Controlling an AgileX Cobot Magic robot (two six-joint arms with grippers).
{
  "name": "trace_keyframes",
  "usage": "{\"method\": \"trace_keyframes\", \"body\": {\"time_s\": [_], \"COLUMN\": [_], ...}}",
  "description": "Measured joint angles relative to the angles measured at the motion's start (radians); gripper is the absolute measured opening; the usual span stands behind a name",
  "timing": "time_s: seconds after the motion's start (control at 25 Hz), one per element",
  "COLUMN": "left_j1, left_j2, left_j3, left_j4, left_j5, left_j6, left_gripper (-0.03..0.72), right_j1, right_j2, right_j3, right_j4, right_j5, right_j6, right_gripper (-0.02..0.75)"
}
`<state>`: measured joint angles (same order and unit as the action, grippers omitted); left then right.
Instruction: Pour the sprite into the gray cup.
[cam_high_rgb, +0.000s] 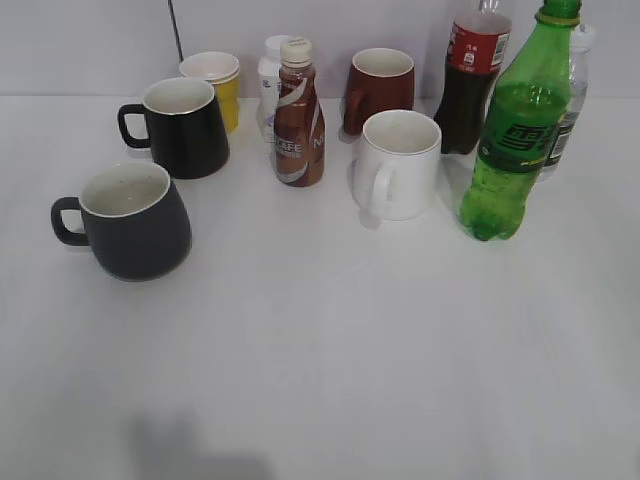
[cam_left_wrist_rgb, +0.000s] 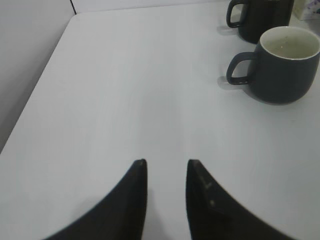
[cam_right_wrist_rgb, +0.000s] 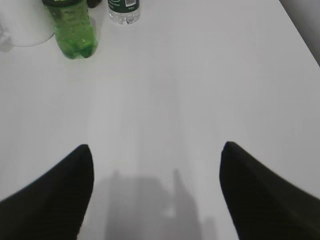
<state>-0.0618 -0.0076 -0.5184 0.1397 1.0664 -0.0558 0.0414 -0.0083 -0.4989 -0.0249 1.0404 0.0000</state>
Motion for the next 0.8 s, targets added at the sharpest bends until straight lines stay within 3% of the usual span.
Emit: {"method": "trace_keyframes", "body": {"time_s": [0.8], "left_j1": [0.0], "left_j2": [0.0], "left_j3": [0.0], "left_j4": [0.0], "left_j5": [0.0], "left_j6": [0.0], "left_gripper": [0.214], "right_j1": [0.0], "right_j2": [0.0], "right_j3": [0.0], "right_j4": [0.0], "right_j5": [0.0], "right_j6": [0.0], "right_gripper": [0.588]}}
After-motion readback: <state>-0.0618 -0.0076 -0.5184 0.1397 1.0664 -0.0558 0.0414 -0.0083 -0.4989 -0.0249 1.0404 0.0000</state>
